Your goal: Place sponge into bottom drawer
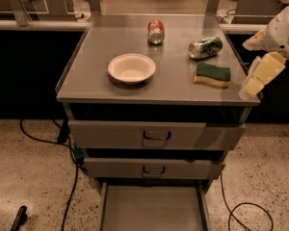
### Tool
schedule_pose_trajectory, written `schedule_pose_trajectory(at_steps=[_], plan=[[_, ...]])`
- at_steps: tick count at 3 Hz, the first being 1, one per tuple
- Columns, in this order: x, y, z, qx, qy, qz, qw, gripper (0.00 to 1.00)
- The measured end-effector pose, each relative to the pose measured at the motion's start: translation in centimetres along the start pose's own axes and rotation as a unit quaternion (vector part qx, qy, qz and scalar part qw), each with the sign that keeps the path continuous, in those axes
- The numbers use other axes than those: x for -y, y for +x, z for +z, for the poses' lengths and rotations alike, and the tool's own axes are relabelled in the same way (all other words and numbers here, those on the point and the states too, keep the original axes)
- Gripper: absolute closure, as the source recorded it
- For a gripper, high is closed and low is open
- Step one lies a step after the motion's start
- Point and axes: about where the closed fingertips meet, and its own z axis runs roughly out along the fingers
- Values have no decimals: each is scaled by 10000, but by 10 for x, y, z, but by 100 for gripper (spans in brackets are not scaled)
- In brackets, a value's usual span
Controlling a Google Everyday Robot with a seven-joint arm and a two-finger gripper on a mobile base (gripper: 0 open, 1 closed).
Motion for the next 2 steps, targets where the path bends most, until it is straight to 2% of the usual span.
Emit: schedule_pose_trajectory(at_steps=[1, 2], plan=[[0, 0, 1, 0, -7, 4, 10000, 0], [3, 14, 2, 86, 181, 171, 9997, 0]])
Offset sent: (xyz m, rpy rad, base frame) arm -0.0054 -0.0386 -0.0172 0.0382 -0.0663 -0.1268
